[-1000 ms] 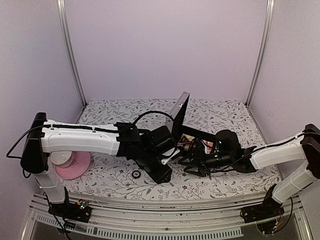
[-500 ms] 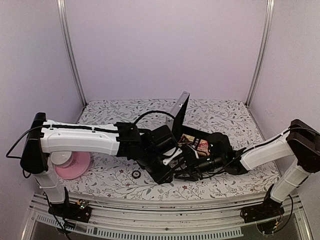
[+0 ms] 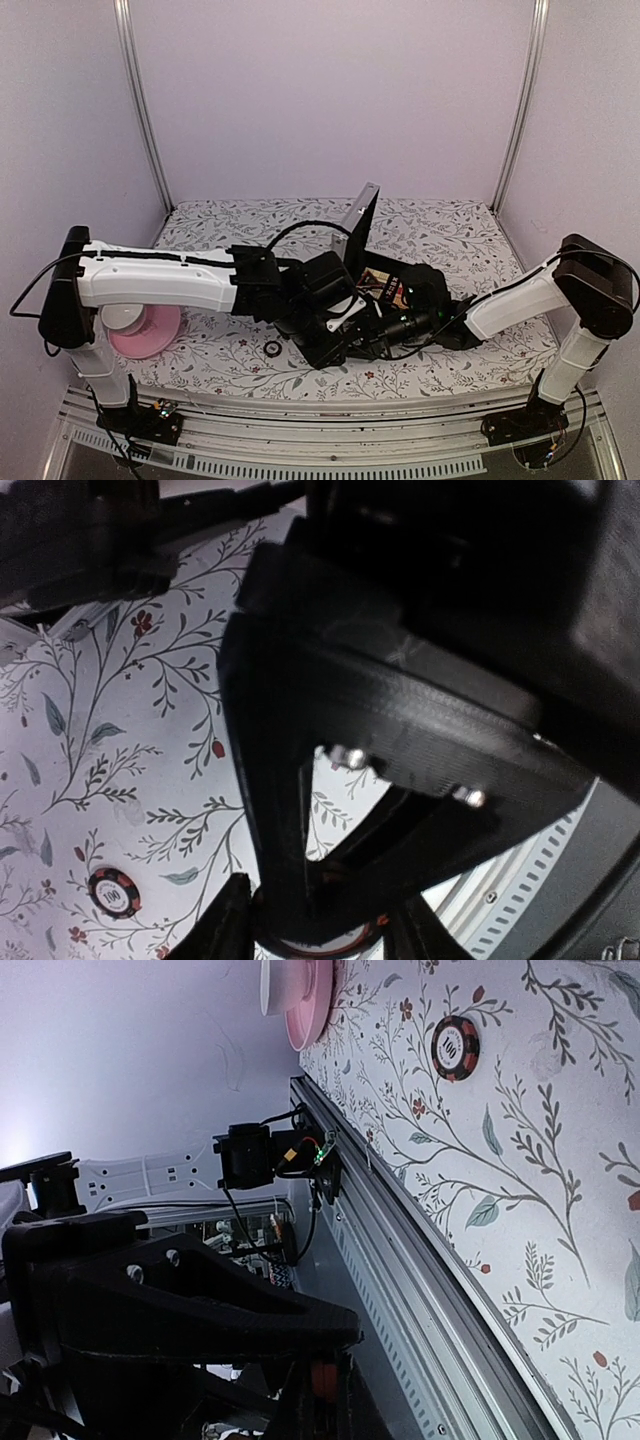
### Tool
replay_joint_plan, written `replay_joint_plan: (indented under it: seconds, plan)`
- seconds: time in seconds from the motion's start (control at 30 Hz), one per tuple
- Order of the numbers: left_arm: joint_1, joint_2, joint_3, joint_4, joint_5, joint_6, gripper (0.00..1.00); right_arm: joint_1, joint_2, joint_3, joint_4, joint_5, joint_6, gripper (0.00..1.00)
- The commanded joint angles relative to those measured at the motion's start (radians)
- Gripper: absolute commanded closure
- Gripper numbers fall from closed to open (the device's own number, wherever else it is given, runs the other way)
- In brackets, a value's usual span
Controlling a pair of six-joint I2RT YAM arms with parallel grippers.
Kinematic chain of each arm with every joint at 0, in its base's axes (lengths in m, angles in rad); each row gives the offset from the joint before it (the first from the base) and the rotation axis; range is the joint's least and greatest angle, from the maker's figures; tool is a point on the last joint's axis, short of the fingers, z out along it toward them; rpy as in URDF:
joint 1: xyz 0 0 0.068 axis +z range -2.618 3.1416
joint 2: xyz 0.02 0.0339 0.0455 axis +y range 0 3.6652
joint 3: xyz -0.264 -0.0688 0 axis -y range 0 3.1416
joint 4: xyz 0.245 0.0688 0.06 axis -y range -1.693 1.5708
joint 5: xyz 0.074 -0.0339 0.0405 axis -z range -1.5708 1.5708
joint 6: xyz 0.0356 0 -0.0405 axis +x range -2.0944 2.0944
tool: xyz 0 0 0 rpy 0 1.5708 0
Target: Pack up texas hold em set
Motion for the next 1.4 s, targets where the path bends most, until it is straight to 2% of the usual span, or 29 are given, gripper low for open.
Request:
replay_joint_plan:
  seconds: [0.0,0.1,0.2,0.33,0.37,0.47,0.57,0.73,0.87,0.97,1.2,1.37]
  plan:
    - [-0.012,-0.046,-0.012,0.048,-0.079,0.012,0.87,0.011,-0.005,0.008,0.037,-0.024,-0.019,0.97]
    - [-0.012,-0.082,-0.055,0.066,-0.159,-0.002,0.63,-0.008,-0.05,-0.028,0.02,0.049,-0.03,0.98]
    - [-0.011,-0.184,-0.166,0.145,-0.261,-0.006,0.4,-0.063,-0.143,-0.065,-0.095,0.154,-0.066,0.98]
    - [0.021,-0.334,-0.287,0.198,-0.396,0.007,0.2,-0.125,-0.293,-0.031,-0.412,0.36,-0.21,0.98]
    - [0.049,-0.364,-0.312,0.211,-0.403,0.007,0.18,-0.127,-0.312,-0.008,-0.459,0.424,-0.235,0.98]
    - [0.175,-0.423,-0.378,0.239,-0.388,-0.022,0.16,-0.129,-0.323,0.068,-0.636,0.594,-0.293,0.98]
    - [0.314,-0.467,-0.435,0.301,-0.386,-0.044,0.16,-0.129,-0.291,0.116,-0.684,0.718,-0.29,0.98]
    - [0.505,-0.564,-0.551,0.482,-0.345,-0.009,0.15,-0.13,-0.168,0.222,-0.735,0.832,-0.255,0.98]
    - [0.587,-0.625,-0.632,0.63,-0.435,0.062,0.14,-0.13,-0.064,0.297,-0.756,0.878,-0.234,0.98]
    - [0.663,-0.667,-0.714,0.747,-0.39,0.044,0.14,-0.129,-0.002,0.357,-0.79,0.904,-0.219,0.98]
    - [0.677,-0.731,-0.922,1.074,-0.488,0.117,0.15,-0.115,0.114,0.449,-0.844,0.912,-0.187,0.98]
    - [0.675,-0.761,-1.023,1.209,-0.548,0.193,0.18,-0.095,0.171,0.522,-0.906,0.938,-0.168,0.98]
